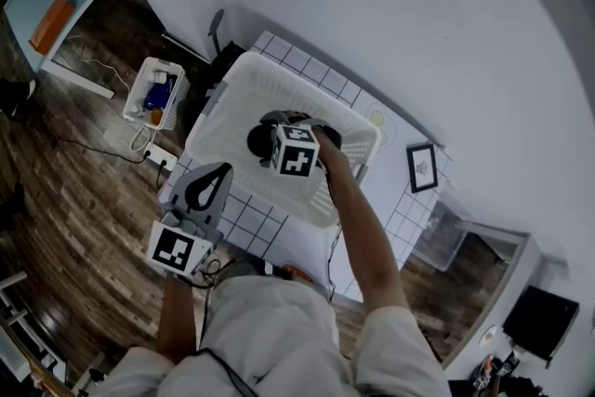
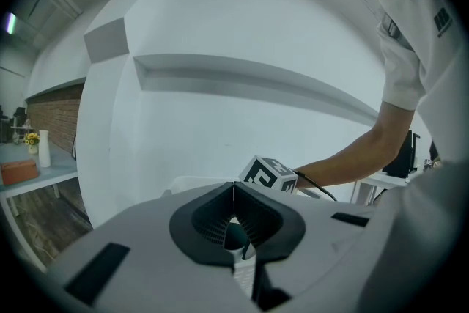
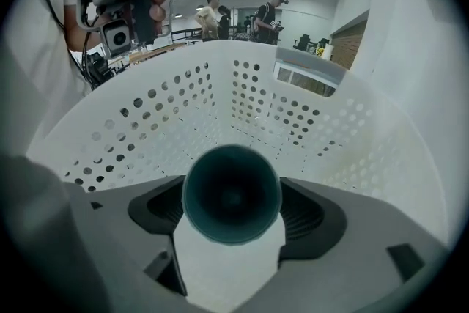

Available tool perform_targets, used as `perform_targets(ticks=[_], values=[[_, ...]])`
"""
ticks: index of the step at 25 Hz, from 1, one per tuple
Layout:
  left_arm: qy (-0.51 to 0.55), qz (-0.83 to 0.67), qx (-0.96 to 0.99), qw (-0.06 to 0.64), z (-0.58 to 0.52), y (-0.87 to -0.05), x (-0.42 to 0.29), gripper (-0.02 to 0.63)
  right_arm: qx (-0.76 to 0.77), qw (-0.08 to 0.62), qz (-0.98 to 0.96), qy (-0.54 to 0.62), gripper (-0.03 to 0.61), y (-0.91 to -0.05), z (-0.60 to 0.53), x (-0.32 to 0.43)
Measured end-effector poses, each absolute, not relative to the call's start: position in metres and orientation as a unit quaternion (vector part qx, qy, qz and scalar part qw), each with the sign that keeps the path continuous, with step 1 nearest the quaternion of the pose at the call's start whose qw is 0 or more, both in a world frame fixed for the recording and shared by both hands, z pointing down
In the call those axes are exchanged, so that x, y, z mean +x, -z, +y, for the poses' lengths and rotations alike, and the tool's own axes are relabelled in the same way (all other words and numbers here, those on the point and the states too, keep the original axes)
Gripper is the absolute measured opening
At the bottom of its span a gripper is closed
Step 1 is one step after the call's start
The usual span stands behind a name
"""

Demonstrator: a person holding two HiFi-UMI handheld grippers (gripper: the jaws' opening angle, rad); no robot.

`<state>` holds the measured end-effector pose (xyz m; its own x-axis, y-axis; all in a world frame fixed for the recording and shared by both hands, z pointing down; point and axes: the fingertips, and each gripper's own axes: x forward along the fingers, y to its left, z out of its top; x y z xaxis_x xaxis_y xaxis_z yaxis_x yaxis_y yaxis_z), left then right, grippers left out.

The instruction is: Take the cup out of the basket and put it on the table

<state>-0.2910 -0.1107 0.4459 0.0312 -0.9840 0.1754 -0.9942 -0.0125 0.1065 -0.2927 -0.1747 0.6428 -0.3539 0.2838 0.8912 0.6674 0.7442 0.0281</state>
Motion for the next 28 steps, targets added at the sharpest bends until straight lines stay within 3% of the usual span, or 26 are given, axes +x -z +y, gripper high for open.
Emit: perform_targets(ticks=[28], values=[[-0.053,-0.648,0.757,0.07,-0.111,-0.431,-0.247,0.009,-0.25,0.465,-0.83,0.181,0.388,-0.531,-0.168,-0.238]])
